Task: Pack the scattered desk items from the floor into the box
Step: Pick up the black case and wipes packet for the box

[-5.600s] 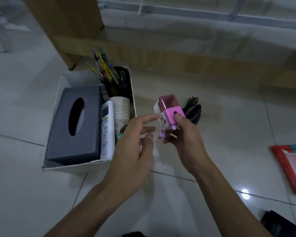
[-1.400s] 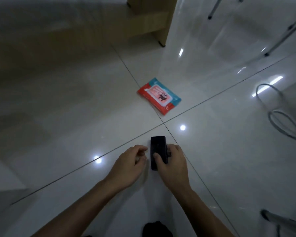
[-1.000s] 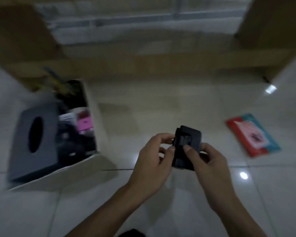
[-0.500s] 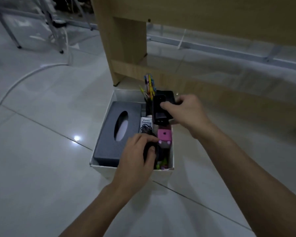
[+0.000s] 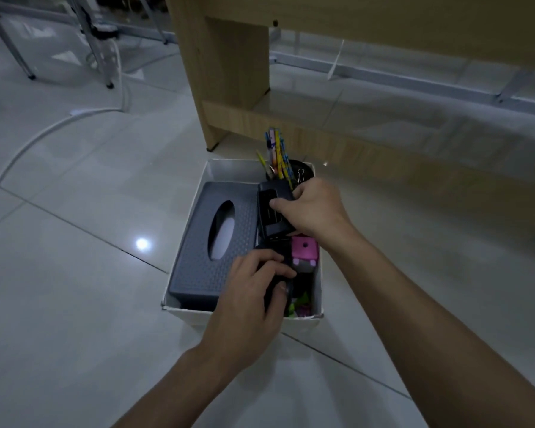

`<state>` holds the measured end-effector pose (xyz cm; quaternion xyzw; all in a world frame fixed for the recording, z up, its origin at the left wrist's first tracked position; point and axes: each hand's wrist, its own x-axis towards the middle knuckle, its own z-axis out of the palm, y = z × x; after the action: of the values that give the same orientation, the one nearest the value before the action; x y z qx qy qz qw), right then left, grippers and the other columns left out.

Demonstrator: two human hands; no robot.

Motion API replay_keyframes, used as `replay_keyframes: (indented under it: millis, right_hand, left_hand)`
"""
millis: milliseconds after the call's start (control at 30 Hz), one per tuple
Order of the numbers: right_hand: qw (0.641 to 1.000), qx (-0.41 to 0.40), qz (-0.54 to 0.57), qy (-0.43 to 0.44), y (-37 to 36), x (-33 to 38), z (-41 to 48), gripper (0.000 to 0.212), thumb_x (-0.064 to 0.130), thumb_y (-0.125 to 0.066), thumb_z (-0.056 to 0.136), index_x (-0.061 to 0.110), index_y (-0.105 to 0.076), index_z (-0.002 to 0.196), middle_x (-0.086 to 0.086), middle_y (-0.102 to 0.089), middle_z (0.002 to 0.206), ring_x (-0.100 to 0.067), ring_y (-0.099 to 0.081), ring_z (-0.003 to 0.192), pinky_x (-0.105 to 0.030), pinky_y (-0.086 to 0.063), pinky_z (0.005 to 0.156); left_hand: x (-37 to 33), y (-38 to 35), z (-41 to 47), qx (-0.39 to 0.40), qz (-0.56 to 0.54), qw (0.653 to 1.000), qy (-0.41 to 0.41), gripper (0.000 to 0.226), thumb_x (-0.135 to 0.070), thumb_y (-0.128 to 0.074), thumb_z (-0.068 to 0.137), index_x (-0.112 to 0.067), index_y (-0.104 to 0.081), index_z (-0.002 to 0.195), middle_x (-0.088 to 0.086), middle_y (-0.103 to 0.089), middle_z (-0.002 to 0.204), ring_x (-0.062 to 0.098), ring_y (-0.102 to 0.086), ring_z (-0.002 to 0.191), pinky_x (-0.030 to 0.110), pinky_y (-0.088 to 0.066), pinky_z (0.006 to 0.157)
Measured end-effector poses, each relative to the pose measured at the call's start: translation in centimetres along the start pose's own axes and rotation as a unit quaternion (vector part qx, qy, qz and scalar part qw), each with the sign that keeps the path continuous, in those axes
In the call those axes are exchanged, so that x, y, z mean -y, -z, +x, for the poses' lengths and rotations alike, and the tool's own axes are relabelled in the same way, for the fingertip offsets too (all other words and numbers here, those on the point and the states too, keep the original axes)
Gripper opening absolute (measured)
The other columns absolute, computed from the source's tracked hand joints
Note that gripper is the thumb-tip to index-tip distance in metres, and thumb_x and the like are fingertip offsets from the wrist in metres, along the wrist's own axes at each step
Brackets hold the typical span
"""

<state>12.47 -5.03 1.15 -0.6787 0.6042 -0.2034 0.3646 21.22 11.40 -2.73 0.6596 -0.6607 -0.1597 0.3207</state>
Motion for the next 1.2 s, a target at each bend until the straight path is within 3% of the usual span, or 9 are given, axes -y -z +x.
replay_keyframes:
  millis: [100,300,500,633,767,867,967,1100,1200]
  right_hand:
    - [0.999,-0.007,0.040,-0.029,-0.6,-0.2,0.1,0.033,0.037,-0.077,0.084,0.007,-0.065,0.076,-0.008,-0.063,0.072,-0.023,-0.069,0.067,-0.037,-0.060,0.057]
    - [0.997,-0.018,0.049,-0.049,-1.3,-0.1,-0.1,0.037,0.040,-0.073,0.086,0.004,-0.067,0.076,-0.009,-0.067,0.077,-0.024,-0.069,0.071,-0.037,-0.060,0.060]
    - [0.997,-0.036,0.042,-0.052,-0.8,-0.2,-1.5,0.038,0.037,-0.064,0.093,0.008,-0.060,0.069,-0.006,-0.063,0.067,-0.016,-0.057,0.052,-0.015,-0.032,0.032]
    - [0.994,-0.111,-0.004,0.002,0.3,-1.2,-4.9,0.034,0.036,-0.060,0.093,0.007,-0.063,0.111,-0.009,-0.063,0.108,-0.025,-0.064,0.093,-0.026,-0.043,0.070]
    - [0.979,-0.162,0.117,-0.025,2.7,-7.2,-11.1,0.021,0.034,-0.061,0.091,0.021,-0.066,0.107,0.005,-0.068,0.104,-0.017,-0.067,0.087,-0.036,-0.057,0.082]
    - [0.957,-0.225,0.130,-0.127,4.8,-14.5,-16.0,0.014,0.027,-0.062,0.093,0.024,-0.065,0.106,0.010,-0.069,0.102,-0.007,-0.065,0.073,-0.030,-0.056,0.074]
    - [0.928,-0.282,0.111,-0.218,7.2,-21.2,-20.4,0.016,0.021,-0.061,0.094,0.022,-0.065,0.110,0.008,-0.068,0.109,-0.004,-0.063,0.077,-0.024,-0.051,0.076]
    - [0.889,-0.357,0.080,-0.276,10.5,-27.6,-24.4,0.021,0.021,-0.065,0.092,0.021,-0.062,0.113,0.002,-0.062,0.118,-0.016,-0.063,0.099,-0.026,-0.048,0.082]
    - [0.858,-0.408,-0.026,-0.312,13.9,-32.4,-25.1,0.045,0.034,-0.074,0.086,0.019,-0.056,0.124,-0.008,-0.053,0.133,-0.027,-0.051,0.122,-0.037,-0.046,0.095]
  left_hand:
    - [0.1,0.0,0.0,0.005,0.009,1.000,-0.004,0.019,-0.010,-0.062,0.092,-0.019,-0.069,0.107,-0.008,-0.054,0.121,0.007,-0.046,0.112,0.005,-0.029,0.096]
    - [0.2,-0.3,-0.1,0.012,0.019,1.000,-0.011,0.019,-0.013,-0.062,0.092,-0.021,-0.069,0.107,-0.009,-0.054,0.122,0.009,-0.046,0.113,0.009,-0.032,0.096]
    - [-0.2,-0.3,0.0,-0.012,-0.017,1.000,-0.005,0.021,-0.004,-0.063,0.090,-0.020,-0.071,0.102,-0.009,-0.059,0.116,0.011,-0.052,0.111,0.009,-0.033,0.096]
    - [-1.7,-0.3,-0.1,-0.058,-0.054,0.996,-0.031,0.024,-0.002,-0.058,0.089,-0.022,-0.070,0.096,-0.013,-0.062,0.102,0.007,-0.057,0.101,0.011,-0.040,0.087]
    - [-4.7,-2.1,0.1,-0.066,-0.124,0.985,-0.097,0.024,0.000,-0.055,0.087,-0.019,-0.070,0.090,-0.015,-0.062,0.095,0.009,-0.062,0.090,0.019,-0.049,0.074]
    - [-7.8,-5.6,0.3,0.014,-0.158,0.977,-0.141,0.027,0.000,-0.056,0.087,-0.022,-0.071,0.092,-0.017,-0.062,0.096,0.007,-0.062,0.093,0.014,-0.045,0.079]
    - [-10.7,-10.8,-0.3,0.186,-0.135,0.961,-0.152,0.023,-0.012,-0.056,0.094,-0.030,-0.068,0.101,-0.023,-0.061,0.103,0.004,-0.059,0.099,0.013,-0.042,0.082]
    - [-14.1,-18.5,-1.5,0.351,-0.083,0.913,-0.189,0.019,-0.023,-0.054,0.098,-0.034,-0.063,0.110,-0.024,-0.057,0.111,-0.001,-0.054,0.102,0.018,-0.045,0.089]
    - [-17.0,-23.3,-2.4,0.427,-0.080,0.876,-0.211,0.020,-0.024,-0.053,0.098,-0.031,-0.065,0.113,-0.018,-0.058,0.112,0.001,-0.055,0.102,0.018,-0.045,0.089]
